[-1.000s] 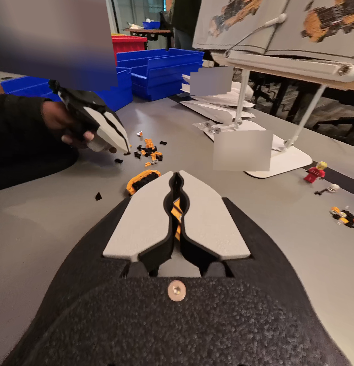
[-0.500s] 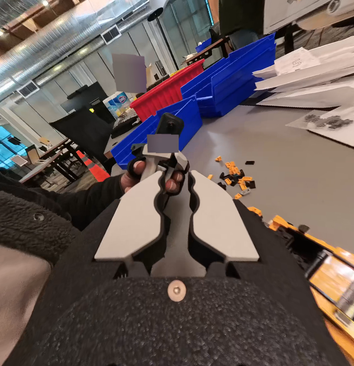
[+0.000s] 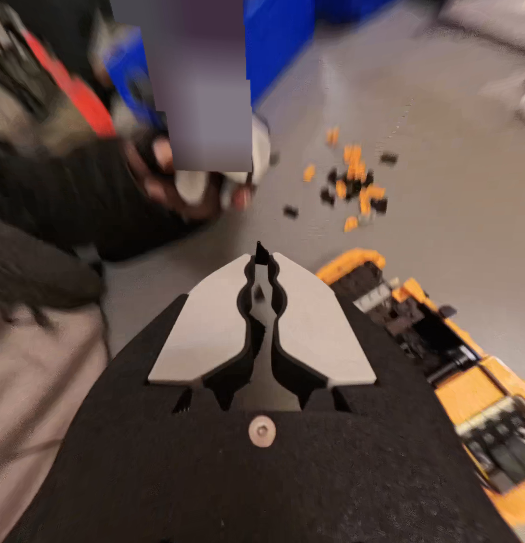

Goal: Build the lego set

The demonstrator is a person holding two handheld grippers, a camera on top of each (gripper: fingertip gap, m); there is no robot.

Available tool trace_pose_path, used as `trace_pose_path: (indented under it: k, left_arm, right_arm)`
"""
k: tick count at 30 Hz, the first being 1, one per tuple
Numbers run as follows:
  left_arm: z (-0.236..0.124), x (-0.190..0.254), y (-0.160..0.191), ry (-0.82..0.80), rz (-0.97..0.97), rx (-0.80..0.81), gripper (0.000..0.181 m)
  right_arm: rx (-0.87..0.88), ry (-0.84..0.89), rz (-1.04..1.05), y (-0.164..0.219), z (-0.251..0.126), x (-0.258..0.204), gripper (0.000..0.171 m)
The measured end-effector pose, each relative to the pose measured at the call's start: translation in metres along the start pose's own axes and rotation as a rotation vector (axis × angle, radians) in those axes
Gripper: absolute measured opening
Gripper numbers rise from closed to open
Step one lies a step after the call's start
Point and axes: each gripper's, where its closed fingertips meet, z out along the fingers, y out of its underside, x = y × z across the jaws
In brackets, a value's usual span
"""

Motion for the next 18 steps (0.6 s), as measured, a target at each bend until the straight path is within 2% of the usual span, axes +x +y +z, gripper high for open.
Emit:
trace_pose_path:
  k: [1,3,5,10,13,18]
  left_arm:
    - [-0.006,-0.007,0.005,-0.063,0.066,-0.06,0.004]
    - [-0.015,-0.017,0.016,-0.15,0.172,-0.18,0.003]
    - [-0.02,-0.025,0.031,-0.2,0.24,-0.306,0.003]
    - [-0.032,-0.048,0.076,-0.295,0.412,-0.647,0.008]
    - [-0.032,-0.051,0.087,-0.287,0.453,-0.714,0.009]
    - [-0.033,-0.05,0.09,-0.283,0.459,-0.724,0.01]
  right_arm:
    - [-0.138,0.031,-0.063,0.02,0.006,0.005,0.008]
    - [-0.364,0.044,-0.175,0.05,0.017,0.008,0.008]
    - [-0.509,0.03,-0.257,0.063,0.025,0.007,0.008]
    - [-0.688,-0.008,-0.356,0.069,0.036,0.012,0.008]
    - [-0.738,-0.022,-0.36,0.068,0.037,0.014,0.008]
    - [-0.757,-0.056,-0.352,0.068,0.038,0.011,0.012]
